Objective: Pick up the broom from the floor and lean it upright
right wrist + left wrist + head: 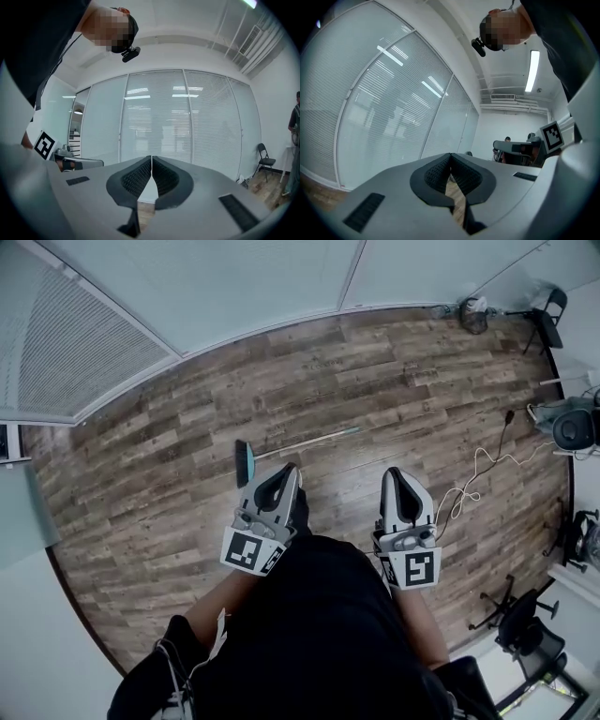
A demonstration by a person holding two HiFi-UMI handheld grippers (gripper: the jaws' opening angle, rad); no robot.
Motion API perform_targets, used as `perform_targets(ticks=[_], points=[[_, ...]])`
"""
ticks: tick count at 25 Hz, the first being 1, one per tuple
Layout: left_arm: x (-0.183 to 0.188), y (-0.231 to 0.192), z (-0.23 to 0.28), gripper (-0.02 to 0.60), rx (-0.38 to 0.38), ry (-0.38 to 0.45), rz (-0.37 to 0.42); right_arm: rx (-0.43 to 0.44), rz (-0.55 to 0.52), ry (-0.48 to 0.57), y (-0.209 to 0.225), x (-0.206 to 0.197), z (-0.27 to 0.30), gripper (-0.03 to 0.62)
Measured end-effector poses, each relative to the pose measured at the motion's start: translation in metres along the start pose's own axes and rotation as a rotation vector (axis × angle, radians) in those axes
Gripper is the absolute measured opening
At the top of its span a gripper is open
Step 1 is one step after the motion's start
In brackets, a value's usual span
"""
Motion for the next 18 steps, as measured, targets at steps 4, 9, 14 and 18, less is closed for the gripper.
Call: perform_targets(ticks=[4, 9, 14, 18], points=[[-0.005, -0.017, 0.017, 0.020, -0.007, -0.087, 0.011, -0.015, -0.006, -0.029, 0.008, -0.003, 0.031, 0.020], [-0.010, -0.029, 0.051, 0.020, -0.020, -0.147, 0.033, -0.049, 0.036, -0.066, 0.026, -0.018, 0.050, 0.021], [-0.018, -0.053, 0.080, 0.020, 0.088, -0.165, 0.037, -0.003, 0.131, 0.015, 0.048, -0.024, 0.064, 0.020], [-0.036, -0.068, 0.100, 0.020, 0.129, -0.205, 0.099, 0.116, 0.064, 0.106, 0.061, -0.023, 0.095, 0.021]])
Point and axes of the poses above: the fingertips, and each gripper's own axes: z forward along the fingers, y to its right, x out of its top, the point moved 8 cm from there along -z, backward along the fingers, and after that the axes turned 13 degrees about -z, right-handed, at the moved point
